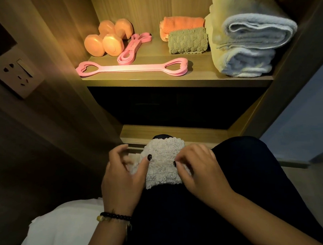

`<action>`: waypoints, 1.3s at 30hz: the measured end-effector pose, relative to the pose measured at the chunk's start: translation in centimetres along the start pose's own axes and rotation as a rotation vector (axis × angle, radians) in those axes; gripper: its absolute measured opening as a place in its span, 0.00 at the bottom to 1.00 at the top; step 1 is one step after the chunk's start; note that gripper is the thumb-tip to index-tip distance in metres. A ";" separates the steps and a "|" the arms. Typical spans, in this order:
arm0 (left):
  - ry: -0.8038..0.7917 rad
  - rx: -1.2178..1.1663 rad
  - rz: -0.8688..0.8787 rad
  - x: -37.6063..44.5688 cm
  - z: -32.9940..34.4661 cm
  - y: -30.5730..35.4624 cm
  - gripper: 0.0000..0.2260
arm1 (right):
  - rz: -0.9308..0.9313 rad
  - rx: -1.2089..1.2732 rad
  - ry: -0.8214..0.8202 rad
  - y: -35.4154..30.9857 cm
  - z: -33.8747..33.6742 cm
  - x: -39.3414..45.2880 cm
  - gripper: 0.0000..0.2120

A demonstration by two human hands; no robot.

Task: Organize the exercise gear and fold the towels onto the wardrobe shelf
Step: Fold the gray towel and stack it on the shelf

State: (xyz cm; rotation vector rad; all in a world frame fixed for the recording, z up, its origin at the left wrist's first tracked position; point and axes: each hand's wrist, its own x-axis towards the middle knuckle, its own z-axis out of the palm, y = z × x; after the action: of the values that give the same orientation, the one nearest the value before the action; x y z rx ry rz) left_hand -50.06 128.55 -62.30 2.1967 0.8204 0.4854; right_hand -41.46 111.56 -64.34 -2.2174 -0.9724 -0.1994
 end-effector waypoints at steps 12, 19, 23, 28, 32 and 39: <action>-0.282 -0.218 0.353 -1.7 -0.4 -2.6 0.25 | -0.264 0.019 -0.077 0.6 -0.3 -1.3 0.15; -0.229 -0.127 0.284 -0.9 0.1 -1.9 0.15 | 0.032 0.312 -0.263 1.3 0.4 -0.7 0.22; -0.174 -0.153 0.191 -1.3 0.7 -1.0 0.18 | 0.221 0.535 -0.263 1.9 0.1 0.2 0.15; -0.113 -0.233 0.077 -1.6 0.7 -0.3 0.15 | 0.432 0.740 -0.281 1.5 -0.6 0.0 0.07; -0.159 -0.238 -0.123 -0.9 1.2 0.2 0.10 | 0.484 0.725 -0.246 1.3 -0.1 0.8 0.05; -0.184 -0.218 -0.301 1.1 2.3 0.9 0.19 | 0.216 0.389 -0.079 1.3 0.6 0.1 0.13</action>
State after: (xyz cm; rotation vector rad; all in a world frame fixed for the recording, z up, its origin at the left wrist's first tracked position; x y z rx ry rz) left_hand -47.62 127.64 -63.03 1.8467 0.9308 0.2093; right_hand -40.52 111.41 -65.49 -1.9596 -0.7322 0.1648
